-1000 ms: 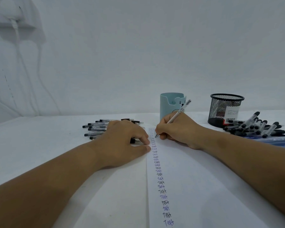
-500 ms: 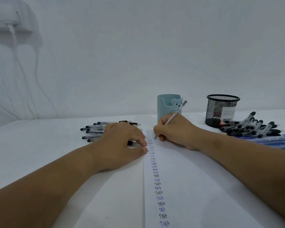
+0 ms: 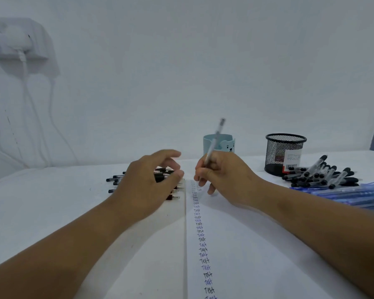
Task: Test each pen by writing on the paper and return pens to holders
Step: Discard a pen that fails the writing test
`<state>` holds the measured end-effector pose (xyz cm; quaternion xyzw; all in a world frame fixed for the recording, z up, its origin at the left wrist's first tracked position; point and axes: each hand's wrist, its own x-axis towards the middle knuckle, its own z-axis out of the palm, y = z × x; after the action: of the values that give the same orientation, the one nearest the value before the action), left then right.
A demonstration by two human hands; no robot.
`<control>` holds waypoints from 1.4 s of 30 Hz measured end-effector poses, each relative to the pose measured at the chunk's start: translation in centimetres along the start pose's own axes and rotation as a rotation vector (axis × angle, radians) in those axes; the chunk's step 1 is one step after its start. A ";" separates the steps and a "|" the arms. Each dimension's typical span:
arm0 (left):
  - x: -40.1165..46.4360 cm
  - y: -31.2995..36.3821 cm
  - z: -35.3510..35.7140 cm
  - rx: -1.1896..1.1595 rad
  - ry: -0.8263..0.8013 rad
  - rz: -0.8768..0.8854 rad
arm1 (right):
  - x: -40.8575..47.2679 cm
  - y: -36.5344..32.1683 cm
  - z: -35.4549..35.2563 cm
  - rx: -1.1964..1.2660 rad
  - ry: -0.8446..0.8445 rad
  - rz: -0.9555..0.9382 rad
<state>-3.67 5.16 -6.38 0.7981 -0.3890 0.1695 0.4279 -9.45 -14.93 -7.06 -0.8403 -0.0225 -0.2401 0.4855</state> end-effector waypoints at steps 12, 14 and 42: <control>1.5 7.9 -1.6 -0.384 -0.038 -0.169 | -4.4 -5.8 -9.2 -0.125 0.020 0.028; 1.7 10.5 -0.7 -0.468 -0.080 -0.148 | -7.4 -6.1 -11.8 0.010 0.146 0.073; -26.9 36.3 37.5 -0.478 -0.948 0.311 | -64.7 8.5 -22.6 0.557 1.433 0.570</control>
<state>-51.09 -24.63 -24.23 0.6008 -0.6800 -0.2400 0.3450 -72.91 -25.44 -32.12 -0.3051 0.4486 -0.5717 0.6155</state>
